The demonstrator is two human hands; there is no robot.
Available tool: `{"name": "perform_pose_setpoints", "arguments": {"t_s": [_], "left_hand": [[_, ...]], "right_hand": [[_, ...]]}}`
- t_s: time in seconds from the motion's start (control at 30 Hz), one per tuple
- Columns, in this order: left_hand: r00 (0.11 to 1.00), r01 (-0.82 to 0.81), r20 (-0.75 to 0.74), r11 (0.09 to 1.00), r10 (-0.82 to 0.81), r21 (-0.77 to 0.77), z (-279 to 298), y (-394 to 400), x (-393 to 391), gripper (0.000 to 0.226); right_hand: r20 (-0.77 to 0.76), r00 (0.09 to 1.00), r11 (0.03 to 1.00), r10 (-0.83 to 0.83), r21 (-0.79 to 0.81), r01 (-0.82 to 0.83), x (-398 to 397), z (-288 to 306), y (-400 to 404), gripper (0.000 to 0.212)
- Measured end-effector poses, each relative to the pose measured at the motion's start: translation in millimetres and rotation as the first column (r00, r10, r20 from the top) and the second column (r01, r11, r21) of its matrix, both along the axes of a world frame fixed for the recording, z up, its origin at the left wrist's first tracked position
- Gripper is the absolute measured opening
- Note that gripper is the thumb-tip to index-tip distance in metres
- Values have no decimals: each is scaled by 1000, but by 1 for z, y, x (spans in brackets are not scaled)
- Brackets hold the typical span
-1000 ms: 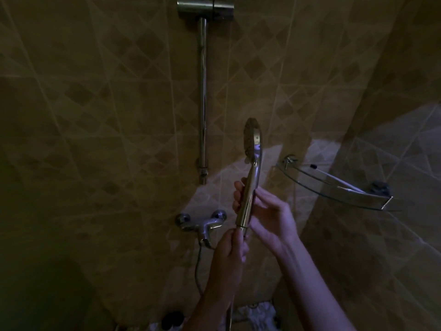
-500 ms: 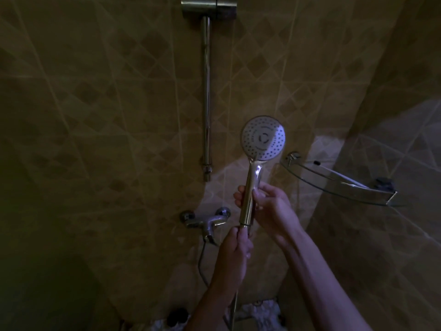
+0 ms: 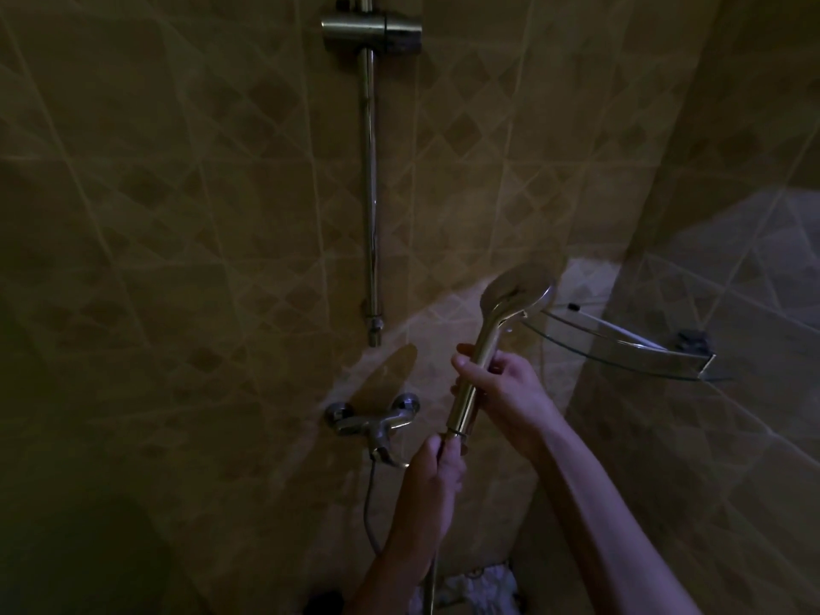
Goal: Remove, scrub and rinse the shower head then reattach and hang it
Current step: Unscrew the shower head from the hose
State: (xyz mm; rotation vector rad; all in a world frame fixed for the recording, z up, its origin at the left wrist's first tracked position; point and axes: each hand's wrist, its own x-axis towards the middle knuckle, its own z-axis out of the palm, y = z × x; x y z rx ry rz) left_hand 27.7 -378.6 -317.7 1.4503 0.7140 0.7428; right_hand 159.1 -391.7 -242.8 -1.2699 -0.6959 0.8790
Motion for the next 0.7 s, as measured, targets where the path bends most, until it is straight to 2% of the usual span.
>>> {"name": "perform_pose_setpoints", "arguments": {"t_s": [0.13,0.27,0.33,0.4,0.47,0.57,0.63,0.7], "left_hand": [[1000,20,-21,998,-21,-57,-3,1,0,24],[1000,9,6,994,-9,-109,-7,0,2,37],[1000,19,10,991,-17,-132,-10,-1,2,41],[999,37,4,984,-37,-176,-12,-1,1,35],[999,54,11,972,-53,-228,-9,1,-2,25],[992,107,100,955,-82,-278,0,1,-7,27],[986,130,136,945,-93,-300,4,1,-9,28],[988,116,130,942,-78,-316,4,2,-8,27]], "right_hand": [[-62,998,999,-10,53,13,2,-4,-5,43],[-257,966,989,18,149,21,1,-11,-3,55],[-326,941,980,87,196,-23,-3,-11,-3,39],[-377,910,968,172,237,-85,-5,-10,-2,18],[-446,848,937,285,317,-148,-6,-10,-4,19],[-510,780,909,362,380,-173,-6,-10,-4,24],[-508,793,921,336,352,-165,-8,-12,-2,26],[-384,901,960,202,261,-104,-11,-10,1,34]]}}
